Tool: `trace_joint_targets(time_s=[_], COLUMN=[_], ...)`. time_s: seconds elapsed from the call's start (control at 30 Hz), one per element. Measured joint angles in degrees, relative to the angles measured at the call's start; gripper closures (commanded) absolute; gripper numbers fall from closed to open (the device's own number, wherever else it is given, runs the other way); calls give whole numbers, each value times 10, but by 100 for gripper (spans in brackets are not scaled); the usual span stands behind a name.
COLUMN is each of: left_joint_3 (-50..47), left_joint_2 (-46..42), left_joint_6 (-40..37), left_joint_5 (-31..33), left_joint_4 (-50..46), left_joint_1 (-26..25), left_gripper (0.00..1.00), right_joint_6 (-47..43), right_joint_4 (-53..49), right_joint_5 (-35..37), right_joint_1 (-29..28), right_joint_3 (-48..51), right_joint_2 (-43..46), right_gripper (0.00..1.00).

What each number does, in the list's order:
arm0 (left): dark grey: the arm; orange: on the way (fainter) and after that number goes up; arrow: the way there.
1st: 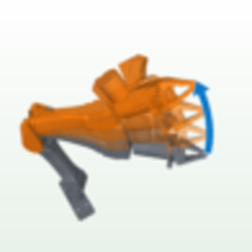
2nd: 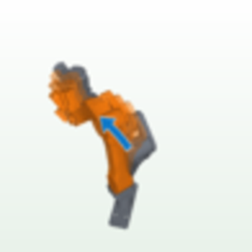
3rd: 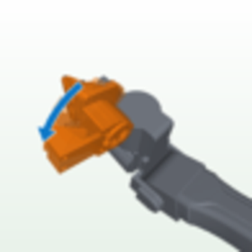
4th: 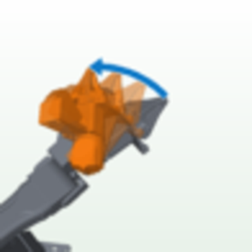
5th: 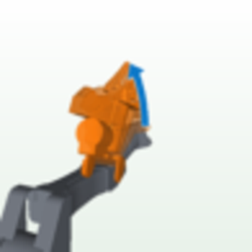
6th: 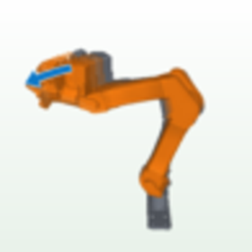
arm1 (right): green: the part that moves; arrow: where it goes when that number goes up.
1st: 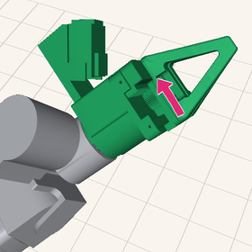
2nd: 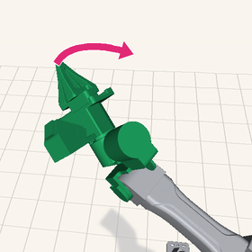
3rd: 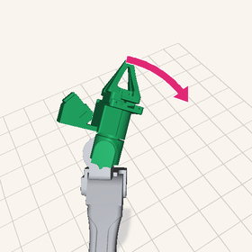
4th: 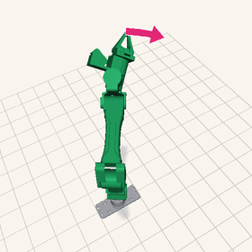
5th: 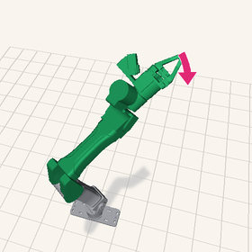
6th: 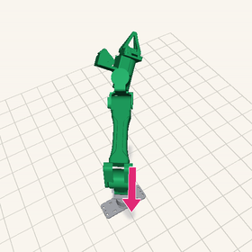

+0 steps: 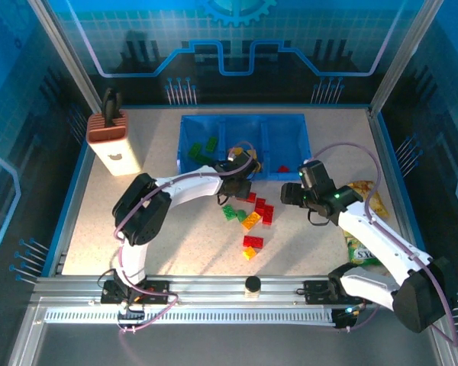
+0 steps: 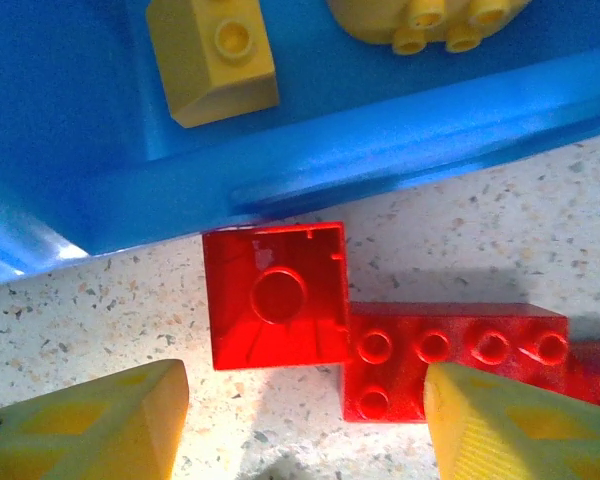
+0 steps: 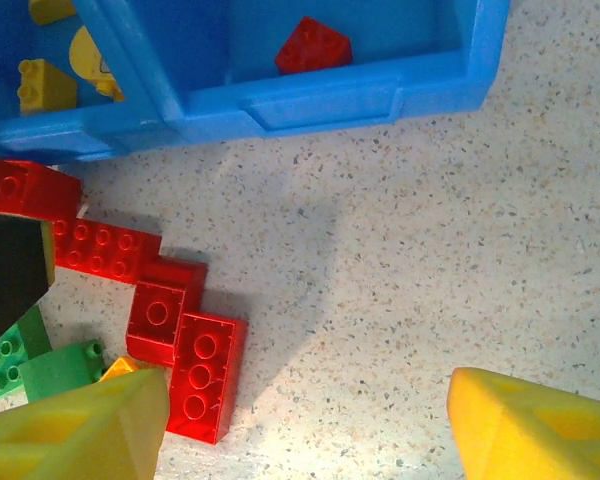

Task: Sort the legos into containers by color
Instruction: Pick up the lego from the center of the table.

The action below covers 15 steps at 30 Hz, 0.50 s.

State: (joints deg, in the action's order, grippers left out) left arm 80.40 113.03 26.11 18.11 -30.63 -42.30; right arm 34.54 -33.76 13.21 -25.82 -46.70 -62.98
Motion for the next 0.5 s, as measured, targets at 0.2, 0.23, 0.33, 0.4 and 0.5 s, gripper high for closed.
trace_joint_targets(time_s=[0.2, 0.23, 0.33, 0.4, 0.5], left_joint_3=[20, 26, 36, 42, 50], left_joint_2=[14, 17, 25, 32, 44], left_joint_6=[-8, -8, -12, -16, -24], left_joint_5=[7, 7, 4, 0, -1], left_joint_4=[-15, -15, -12, -11, -11], left_joint_1=[4, 5, 11, 17, 25], left_gripper=[36, 38, 44, 48, 58], right_joint_6=[6, 7, 12, 15, 17], right_joint_4=[11, 13, 18, 18, 17], right_joint_5=[-4, -4, -5, -6, -7], right_joint_1=[0, 0, 0, 0, 0], right_joint_3=[10, 12, 21, 28, 33], right_joint_2=[0, 0, 4, 10, 16], right_gripper=[26, 26, 27, 27, 27])
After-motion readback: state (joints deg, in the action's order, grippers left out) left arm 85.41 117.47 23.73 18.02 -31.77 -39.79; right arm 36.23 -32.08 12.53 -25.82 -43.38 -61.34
